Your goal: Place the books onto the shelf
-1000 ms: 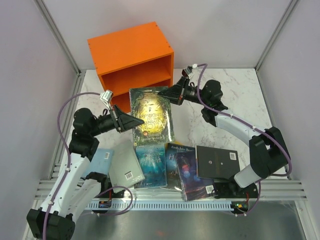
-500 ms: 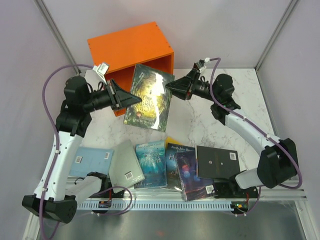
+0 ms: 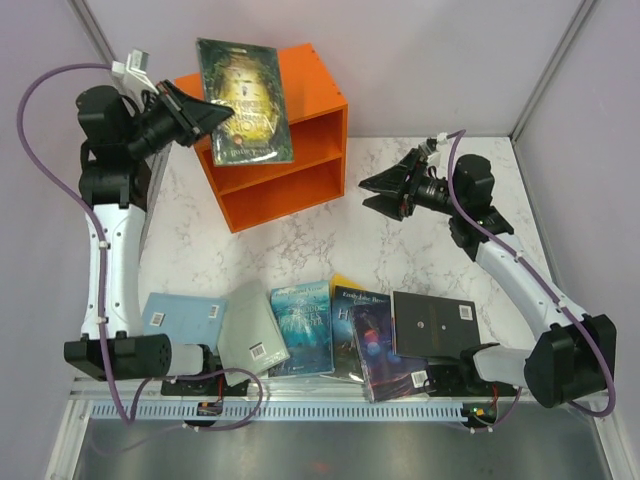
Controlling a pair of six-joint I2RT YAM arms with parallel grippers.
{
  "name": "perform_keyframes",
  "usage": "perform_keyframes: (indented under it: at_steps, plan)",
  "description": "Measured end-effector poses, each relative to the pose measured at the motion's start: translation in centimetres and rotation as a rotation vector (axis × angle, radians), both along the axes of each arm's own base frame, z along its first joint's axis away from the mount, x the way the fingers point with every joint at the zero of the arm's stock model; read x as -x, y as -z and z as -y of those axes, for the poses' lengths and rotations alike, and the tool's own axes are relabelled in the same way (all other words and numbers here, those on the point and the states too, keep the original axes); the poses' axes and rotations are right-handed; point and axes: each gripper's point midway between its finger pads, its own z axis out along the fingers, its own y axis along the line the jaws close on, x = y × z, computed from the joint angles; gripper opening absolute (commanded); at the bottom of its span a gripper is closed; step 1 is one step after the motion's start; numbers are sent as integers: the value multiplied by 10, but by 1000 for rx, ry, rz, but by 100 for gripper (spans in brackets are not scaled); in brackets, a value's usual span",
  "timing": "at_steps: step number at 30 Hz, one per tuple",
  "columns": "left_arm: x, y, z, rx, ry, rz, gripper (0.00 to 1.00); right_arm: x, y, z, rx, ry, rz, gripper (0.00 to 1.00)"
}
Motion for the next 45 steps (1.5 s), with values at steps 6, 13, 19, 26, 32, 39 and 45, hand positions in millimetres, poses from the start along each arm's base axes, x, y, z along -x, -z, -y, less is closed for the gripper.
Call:
perform_keyframes:
  at_steps: [6,13,19,26,32,39,45]
  plan:
    - [-57,-17,-58,31,-163,22,2,9,6,2,11,-2,-12,77]
    - [-107,16,-87,70,-205,-97,2,13,21,4,28,-3,-51,76]
    - [-114,51,-90,105,-221,-222,2,14,29,4,38,-4,-65,76]
    - [-114,52,-92,104,-241,-237,2,17,49,5,53,-4,-117,75]
    - [-114,57,-95,101,-280,-273,39,17,53,5,58,-5,-118,75]
    - [-136,81,-117,-15,-362,-274,80,17,53,5,62,-6,-113,74]
    - [-141,76,-129,-109,-404,-260,94,18,55,5,67,-6,-114,74]
